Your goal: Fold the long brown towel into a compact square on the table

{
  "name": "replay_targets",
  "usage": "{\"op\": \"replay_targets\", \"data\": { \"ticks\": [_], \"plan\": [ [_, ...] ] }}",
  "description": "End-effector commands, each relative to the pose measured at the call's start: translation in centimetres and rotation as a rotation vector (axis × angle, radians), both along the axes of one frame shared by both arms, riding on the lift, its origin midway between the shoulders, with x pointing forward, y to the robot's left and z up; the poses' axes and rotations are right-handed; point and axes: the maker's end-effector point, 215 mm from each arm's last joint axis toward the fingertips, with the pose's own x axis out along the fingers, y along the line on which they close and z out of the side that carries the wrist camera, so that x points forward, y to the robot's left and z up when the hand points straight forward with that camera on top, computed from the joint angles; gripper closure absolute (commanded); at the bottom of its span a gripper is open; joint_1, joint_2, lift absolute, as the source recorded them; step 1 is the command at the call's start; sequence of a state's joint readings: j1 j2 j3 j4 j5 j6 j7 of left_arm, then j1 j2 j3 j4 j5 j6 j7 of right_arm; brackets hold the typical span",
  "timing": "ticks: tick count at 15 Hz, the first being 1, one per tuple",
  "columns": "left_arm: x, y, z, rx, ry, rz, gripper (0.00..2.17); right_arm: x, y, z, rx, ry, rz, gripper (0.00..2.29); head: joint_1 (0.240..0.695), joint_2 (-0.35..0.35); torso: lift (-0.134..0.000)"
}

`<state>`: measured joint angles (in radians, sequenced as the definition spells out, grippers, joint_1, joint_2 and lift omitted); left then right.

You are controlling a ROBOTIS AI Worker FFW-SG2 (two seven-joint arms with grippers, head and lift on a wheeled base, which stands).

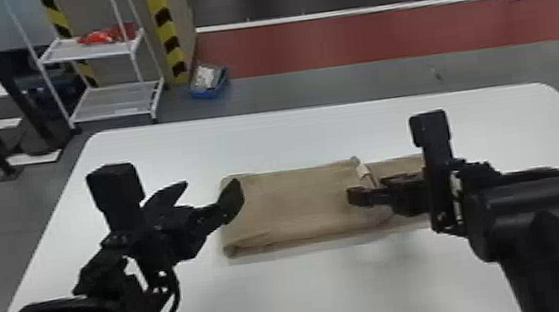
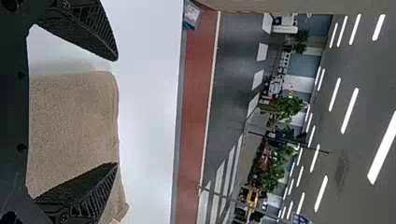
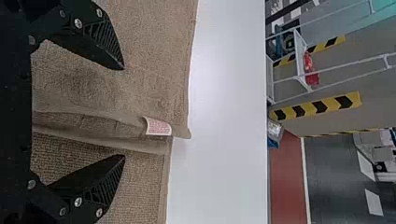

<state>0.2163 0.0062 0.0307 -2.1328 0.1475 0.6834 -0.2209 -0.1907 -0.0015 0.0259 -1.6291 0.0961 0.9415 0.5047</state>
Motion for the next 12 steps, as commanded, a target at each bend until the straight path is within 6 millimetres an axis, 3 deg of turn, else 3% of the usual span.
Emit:
{"op": "replay_targets", "data": {
  "ticks": [1,12],
  "plan": [
    [-0.01,-0.02,-0.11,-0.001,0.002,0.000,0.08,0.06,0.65,-0.38,-0.006,0.009,0.013,0.29,0.695,0.038,-0.123],
    [-0.19,0.53,-0.50,0.000,0.009,0.007,0.08,-0.74,1.12,-0.81,0.002,0.015,0.027,0.76,0.695,0.056,-0.123]
  ]
}}
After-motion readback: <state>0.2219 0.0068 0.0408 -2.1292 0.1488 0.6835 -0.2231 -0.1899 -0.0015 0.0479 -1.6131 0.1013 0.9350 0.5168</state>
